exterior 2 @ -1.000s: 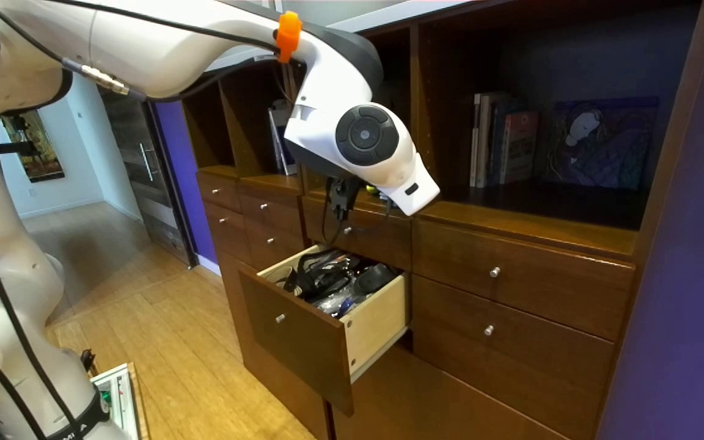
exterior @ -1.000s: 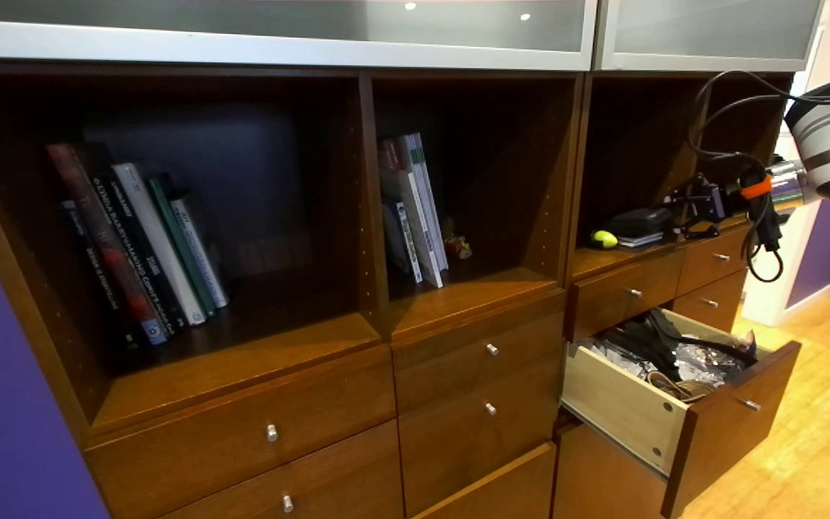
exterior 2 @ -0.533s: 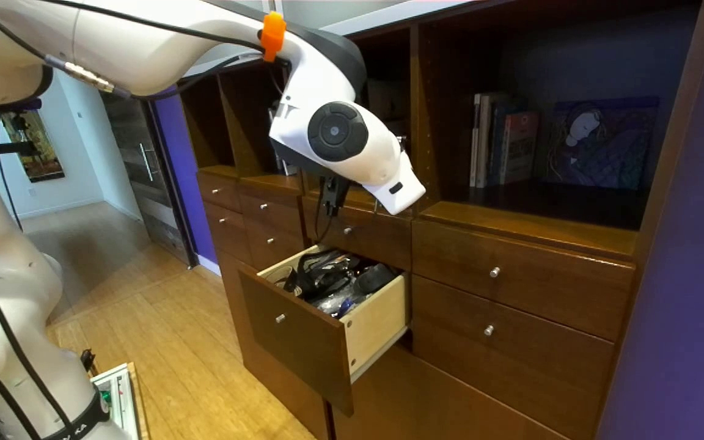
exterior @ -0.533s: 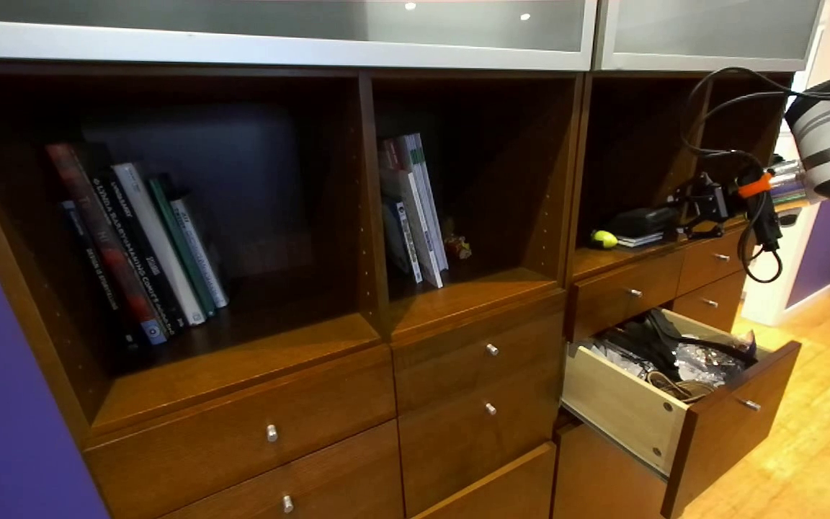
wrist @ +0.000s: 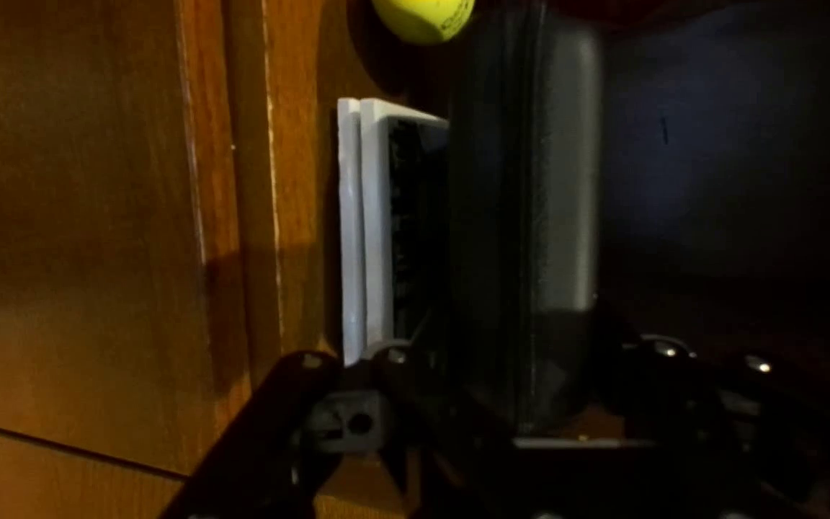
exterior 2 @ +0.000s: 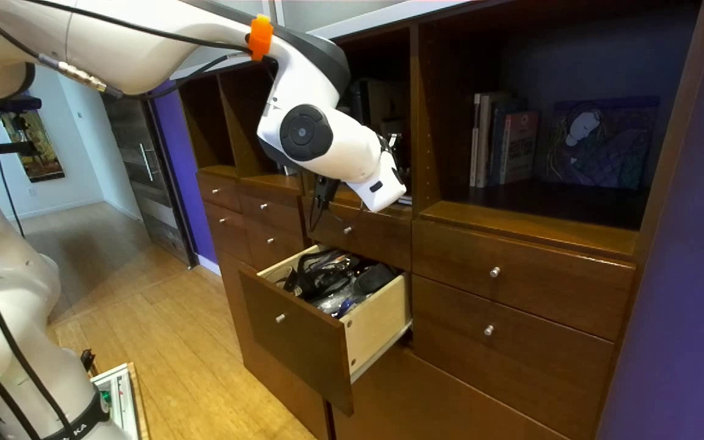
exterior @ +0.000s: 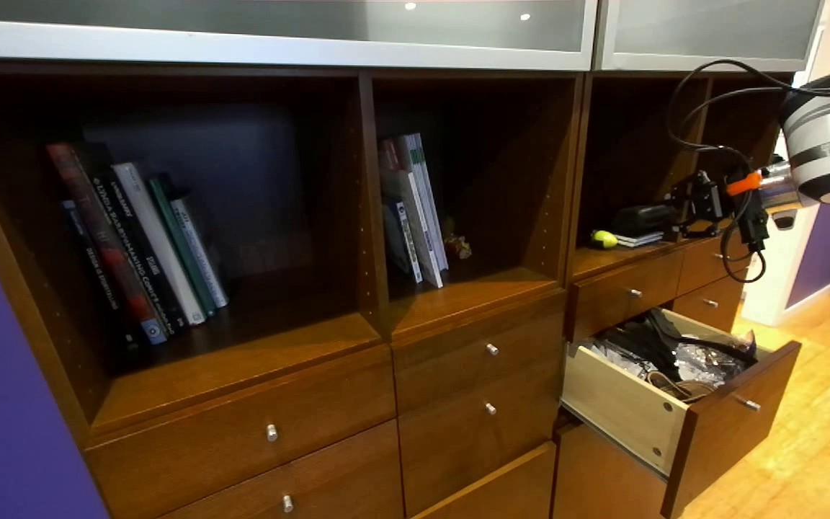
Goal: Remove the black pouch from the drawer and put it in the shelf on top of the open drawer
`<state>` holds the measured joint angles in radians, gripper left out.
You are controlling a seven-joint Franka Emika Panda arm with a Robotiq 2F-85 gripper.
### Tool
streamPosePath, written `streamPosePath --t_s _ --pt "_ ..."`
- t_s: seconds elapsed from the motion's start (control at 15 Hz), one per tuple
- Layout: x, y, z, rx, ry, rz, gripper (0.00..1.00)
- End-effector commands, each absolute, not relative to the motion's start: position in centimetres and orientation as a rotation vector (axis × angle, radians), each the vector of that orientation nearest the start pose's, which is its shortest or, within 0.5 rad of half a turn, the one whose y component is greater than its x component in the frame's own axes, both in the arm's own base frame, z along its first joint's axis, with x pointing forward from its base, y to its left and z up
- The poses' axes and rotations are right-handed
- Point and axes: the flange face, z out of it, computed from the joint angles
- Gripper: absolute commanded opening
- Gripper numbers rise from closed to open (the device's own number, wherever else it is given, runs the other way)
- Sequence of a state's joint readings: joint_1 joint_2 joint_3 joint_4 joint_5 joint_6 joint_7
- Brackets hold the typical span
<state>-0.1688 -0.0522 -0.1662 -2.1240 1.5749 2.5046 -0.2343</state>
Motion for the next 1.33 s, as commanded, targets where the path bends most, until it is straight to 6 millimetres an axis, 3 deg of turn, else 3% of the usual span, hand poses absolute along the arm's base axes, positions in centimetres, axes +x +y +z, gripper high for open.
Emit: streamPosePath --t_s 0.0,0.4,0.47,0.53,0.8,1.27 --pt "53.0 -17.9 48.1 -1.547 1.257 -0.748 0.22" --pt "53.5 -17.4 47.3 -1.548 1.302 -0.79 0.22" --pt "53.5 -17.4 47.5 -1.545 1.301 -0.806 0.72" --pt "53.5 -17.5 47.6 -1.547 1.303 -0.818 0.74" --pt "53.2 -18.0 48.2 -1.562 1.294 -0.837 0.98" --pt "52.2 -18.5 49.4 -1.661 1.236 -0.811 1.0"
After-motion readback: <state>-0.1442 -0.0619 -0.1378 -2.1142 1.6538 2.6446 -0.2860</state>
